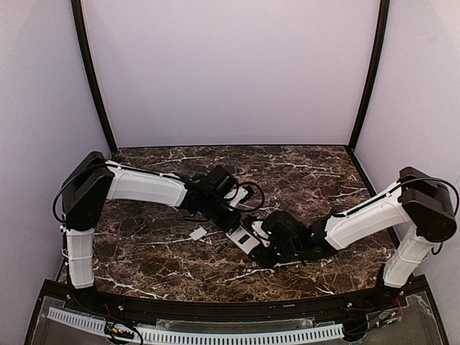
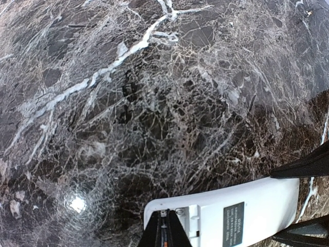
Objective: Load the batteries into the remote control
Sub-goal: Load the battery into the battery compartment.
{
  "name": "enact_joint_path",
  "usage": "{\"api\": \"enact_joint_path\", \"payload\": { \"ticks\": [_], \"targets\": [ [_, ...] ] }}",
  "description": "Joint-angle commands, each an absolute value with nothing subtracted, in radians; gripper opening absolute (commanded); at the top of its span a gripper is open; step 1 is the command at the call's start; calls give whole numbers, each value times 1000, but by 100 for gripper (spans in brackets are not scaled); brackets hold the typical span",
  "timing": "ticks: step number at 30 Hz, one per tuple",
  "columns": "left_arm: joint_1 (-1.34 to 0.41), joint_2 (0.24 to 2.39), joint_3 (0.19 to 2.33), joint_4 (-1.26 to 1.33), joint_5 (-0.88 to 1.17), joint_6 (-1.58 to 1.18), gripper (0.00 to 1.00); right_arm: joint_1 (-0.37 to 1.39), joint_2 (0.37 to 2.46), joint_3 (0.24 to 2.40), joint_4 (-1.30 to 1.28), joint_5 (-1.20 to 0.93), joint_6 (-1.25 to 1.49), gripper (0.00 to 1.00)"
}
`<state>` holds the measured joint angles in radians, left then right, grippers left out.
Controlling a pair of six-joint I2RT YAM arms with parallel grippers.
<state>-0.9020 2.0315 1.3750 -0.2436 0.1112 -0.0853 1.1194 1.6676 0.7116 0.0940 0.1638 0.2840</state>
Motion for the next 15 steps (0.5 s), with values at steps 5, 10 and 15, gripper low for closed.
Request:
{"api": "enact_joint_path", "payload": {
  "ticks": [5,10,15],
  "targets": [
    [-919,2102,1406,-387,52,-46,6,1132,1692,676,-43,125,273,0],
    [-923,2121,1412,-420,46,-41,6,1132,1686,675,-43,128,277,0],
    [-923,2129,1409,-452,38,-34,6,1132,1683,671,-47,139,282,0]
  ]
}}
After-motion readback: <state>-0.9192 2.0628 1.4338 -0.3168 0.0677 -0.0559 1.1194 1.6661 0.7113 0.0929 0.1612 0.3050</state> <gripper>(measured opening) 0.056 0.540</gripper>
